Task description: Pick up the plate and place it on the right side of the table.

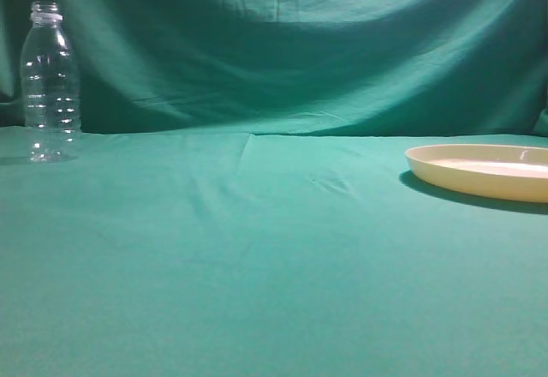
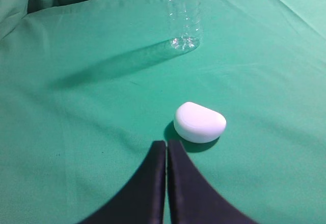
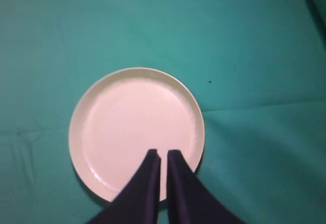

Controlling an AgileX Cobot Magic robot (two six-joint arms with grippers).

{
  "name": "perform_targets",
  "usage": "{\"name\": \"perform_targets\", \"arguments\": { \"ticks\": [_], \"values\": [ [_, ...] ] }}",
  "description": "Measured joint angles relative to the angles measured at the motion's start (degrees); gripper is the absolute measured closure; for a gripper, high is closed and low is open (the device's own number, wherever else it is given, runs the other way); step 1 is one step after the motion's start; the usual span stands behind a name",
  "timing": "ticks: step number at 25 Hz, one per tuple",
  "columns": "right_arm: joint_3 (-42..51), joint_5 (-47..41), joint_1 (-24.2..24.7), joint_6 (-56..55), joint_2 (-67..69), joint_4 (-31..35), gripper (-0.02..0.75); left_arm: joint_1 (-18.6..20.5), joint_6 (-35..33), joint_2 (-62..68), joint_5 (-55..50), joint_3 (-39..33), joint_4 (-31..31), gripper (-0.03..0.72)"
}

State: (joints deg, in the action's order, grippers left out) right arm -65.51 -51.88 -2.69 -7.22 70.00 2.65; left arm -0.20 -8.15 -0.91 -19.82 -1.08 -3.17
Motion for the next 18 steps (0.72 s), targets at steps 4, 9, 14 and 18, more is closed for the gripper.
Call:
{"name": "perform_targets", "arguments": {
  "ticks": [4, 9, 14, 18],
  "values": [
    [0.0, -1.3, 0.0, 0.3, -10.7, 0.4, 0.738, 0.0, 0.0, 0.0, 0.0, 0.0, 0.0, 0.688],
    [0.0, -3.5, 0.0, 2.9, -24.1, 0.4, 0.738, 0.0, 0.0, 0.0, 0.0, 0.0, 0.0, 0.688],
    [1.1, -7.3, 0.0, 5.9, -33.9, 0.2, 0.738, 0.0, 0.0, 0.0, 0.0, 0.0, 0.0, 0.688],
    [3.0, -9.2, 0.0, 7.0, -41.5, 0.3, 0.738, 0.0, 0.0, 0.0, 0.0, 0.0, 0.0, 0.688]
  ]
}}
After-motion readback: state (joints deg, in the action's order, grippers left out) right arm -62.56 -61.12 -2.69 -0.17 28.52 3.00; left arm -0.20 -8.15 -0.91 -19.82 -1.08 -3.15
